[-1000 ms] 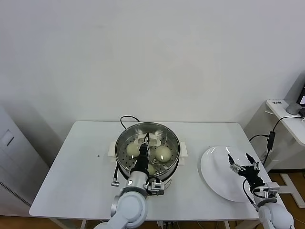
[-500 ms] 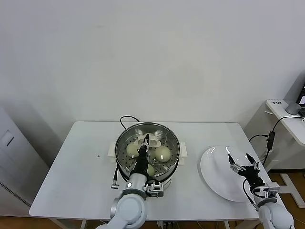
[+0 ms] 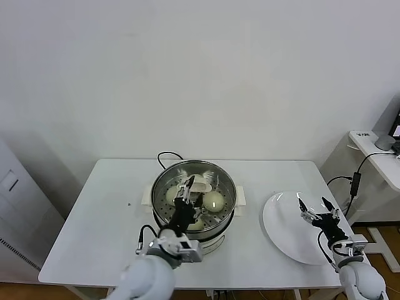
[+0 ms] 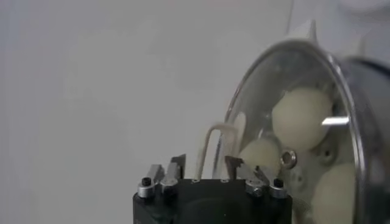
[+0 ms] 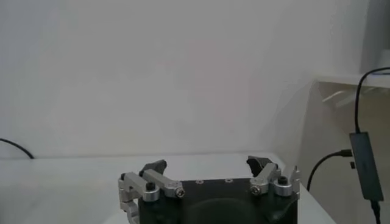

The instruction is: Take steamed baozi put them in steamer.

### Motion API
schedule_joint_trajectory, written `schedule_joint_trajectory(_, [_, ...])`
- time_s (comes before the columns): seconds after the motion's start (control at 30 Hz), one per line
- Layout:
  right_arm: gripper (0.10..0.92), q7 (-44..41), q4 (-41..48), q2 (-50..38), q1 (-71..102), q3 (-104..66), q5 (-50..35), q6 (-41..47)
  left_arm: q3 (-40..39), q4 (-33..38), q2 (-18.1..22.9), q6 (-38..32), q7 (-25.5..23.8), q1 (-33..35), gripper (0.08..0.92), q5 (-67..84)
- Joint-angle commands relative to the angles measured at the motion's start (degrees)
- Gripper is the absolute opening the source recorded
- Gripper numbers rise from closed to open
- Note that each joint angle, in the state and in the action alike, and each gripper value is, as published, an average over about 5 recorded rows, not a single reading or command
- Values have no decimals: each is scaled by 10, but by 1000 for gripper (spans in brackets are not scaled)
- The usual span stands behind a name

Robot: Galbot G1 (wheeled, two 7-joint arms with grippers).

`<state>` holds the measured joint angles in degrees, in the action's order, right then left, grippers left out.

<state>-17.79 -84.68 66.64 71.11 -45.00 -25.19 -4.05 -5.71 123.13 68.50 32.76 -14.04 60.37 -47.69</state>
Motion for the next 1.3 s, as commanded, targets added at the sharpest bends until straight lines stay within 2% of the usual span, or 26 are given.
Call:
schedule_joint_trajectory(0.03, [823,2,-1,-4,-4,13,-12,8,196,89,-31,-143,47,-3,706,696])
schedule_joint_trajectory(0.2, [823,25,-4,-11,-8,24,-14,13,317,84,-23,-122,118,25,807,901])
schedule_joint_trajectory(0.33, [823,39,-14,-10,-6,31,-16,13,379,43,-23,-114,177,44,822,922])
schedule_joint_trajectory(0.4, [823,43,-21,-9,-5,34,-17,13,399,5,-29,-114,191,54,822,896])
schedule_joint_trajectory(0.57, [823,51,-36,-10,-3,40,-16,20,425,-83,-56,-140,174,93,823,804])
schedule_joint_trajectory(0.7, [823,57,-45,-9,-1,43,-16,28,439,-115,-63,-147,168,113,823,817])
schedule_joint_trajectory(1.1, [823,57,-51,-3,1,42,-6,54,435,-124,-69,-133,160,130,823,848])
schedule_joint_trajectory(1.3, [823,61,-54,2,0,46,-5,66,418,-119,-51,-124,157,123,823,825])
